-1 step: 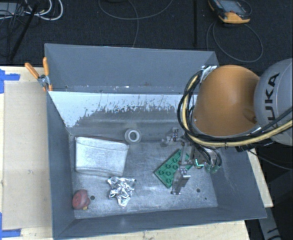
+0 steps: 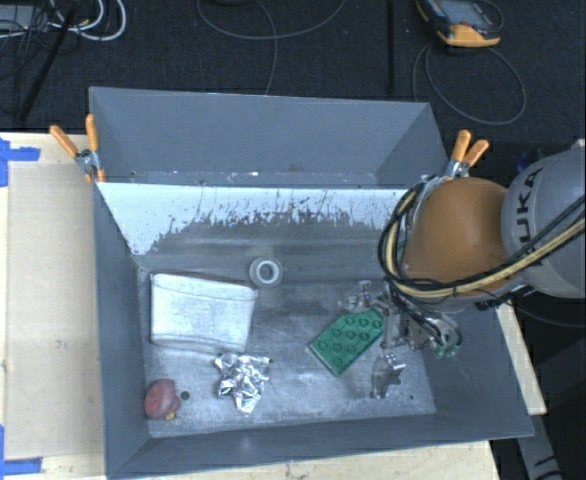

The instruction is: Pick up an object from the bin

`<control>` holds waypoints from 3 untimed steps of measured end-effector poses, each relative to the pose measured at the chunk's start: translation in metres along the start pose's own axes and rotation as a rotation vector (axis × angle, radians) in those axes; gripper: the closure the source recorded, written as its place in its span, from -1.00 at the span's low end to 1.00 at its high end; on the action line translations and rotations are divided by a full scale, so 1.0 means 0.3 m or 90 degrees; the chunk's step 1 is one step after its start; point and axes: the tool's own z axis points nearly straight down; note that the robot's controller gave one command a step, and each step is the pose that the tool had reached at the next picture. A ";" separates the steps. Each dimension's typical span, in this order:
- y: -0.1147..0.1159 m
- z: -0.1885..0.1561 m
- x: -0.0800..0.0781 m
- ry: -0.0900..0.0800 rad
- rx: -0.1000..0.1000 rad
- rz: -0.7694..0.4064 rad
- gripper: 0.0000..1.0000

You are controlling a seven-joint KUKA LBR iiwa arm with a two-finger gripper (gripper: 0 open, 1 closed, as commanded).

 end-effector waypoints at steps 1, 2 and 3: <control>0.051 0.115 -0.077 -0.008 0.001 0.002 -1.00; 0.049 0.098 -0.082 -0.011 0.001 0.002 1.00; 0.080 -0.314 -0.036 -0.009 0.001 -0.059 1.00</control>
Offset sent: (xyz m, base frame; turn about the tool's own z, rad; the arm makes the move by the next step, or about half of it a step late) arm 0.0176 0.0187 -0.0345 0.0018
